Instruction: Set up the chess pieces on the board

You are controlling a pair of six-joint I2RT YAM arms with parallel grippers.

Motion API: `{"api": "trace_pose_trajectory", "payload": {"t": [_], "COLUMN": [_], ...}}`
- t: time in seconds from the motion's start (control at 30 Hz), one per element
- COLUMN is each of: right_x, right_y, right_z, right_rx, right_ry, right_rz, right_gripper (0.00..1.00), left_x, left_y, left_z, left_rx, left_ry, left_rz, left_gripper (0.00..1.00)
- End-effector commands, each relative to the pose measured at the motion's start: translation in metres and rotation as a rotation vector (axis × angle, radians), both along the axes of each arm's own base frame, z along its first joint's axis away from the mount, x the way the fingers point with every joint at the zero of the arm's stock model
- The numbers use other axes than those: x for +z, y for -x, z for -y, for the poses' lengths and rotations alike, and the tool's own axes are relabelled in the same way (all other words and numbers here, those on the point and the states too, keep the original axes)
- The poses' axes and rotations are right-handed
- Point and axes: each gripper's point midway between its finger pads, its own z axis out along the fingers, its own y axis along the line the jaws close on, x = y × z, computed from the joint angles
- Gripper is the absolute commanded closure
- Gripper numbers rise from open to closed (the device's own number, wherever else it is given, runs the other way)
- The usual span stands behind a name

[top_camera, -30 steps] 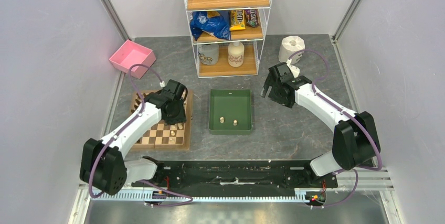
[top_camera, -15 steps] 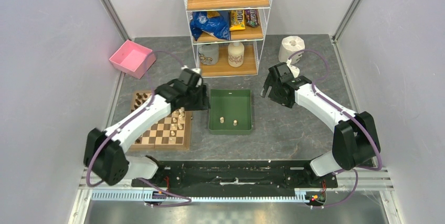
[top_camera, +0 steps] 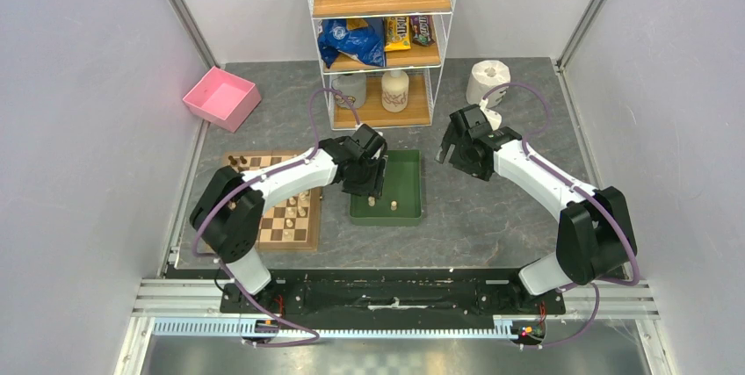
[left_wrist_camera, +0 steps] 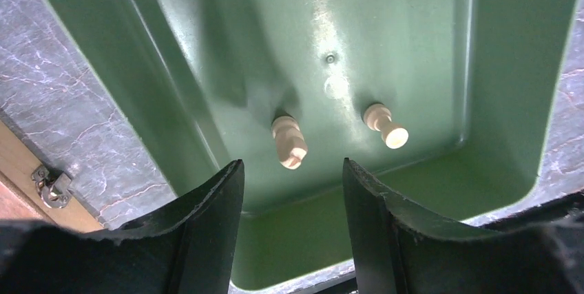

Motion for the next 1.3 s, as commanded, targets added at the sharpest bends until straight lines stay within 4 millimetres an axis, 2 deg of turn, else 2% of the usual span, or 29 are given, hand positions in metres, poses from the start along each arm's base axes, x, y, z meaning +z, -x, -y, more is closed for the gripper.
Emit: {"api": "trace_pose_trajectory", "payload": {"t": [0.0, 0.23, 0.43, 0.6, 0.9, 1.07, 1.27], "right_x": [0.006, 0.006, 0.005, 0.004, 0.005, 0.007, 0.007], "right_y": [-0.009, -0.009, -0.009, -0.009, -0.01, -0.01, -0.011], "right_z": [-0.001, -0.001, -0.002, -0.003, -0.004, -0.005, -0.005], "right_rx": [0.003, 0.009, 0.011, 0.011, 0.013, 0.017, 0.017], "right_ry": [-0.008, -0.005, -0.008, -0.009, -0.012, -0.015, -0.019], "right_rz": [0.032, 0.03, 0.025, 0.025, 0.025, 0.027, 0.029], "right_gripper": [0.01, 0.01, 0.01, 0.01, 0.01, 0.01, 0.01], "left_x": [0.002, -0.009, -0.015, -0.019, -0.016, 0.007, 0.06], "left_y": [-0.017, -0.018, -0.016, -0.012, -0.008, -0.01, -0.011], "left_z": [0.011, 0.013, 0.013, 0.009, 0.01, 0.011, 0.003], "left_rx": [-0.037, -0.044, -0.049, -0.043, -0.052, -0.05, -0.021], "left_ry": [0.002, -0.016, -0.019, -0.031, -0.018, 0.022, 0.07], "left_rz": [0.05, 0.031, 0.014, -0.001, -0.008, 0.035, 0.134], "left_gripper": [0.39, 0.46, 0.58, 0.61, 0.87, 0.97, 0.98]}}
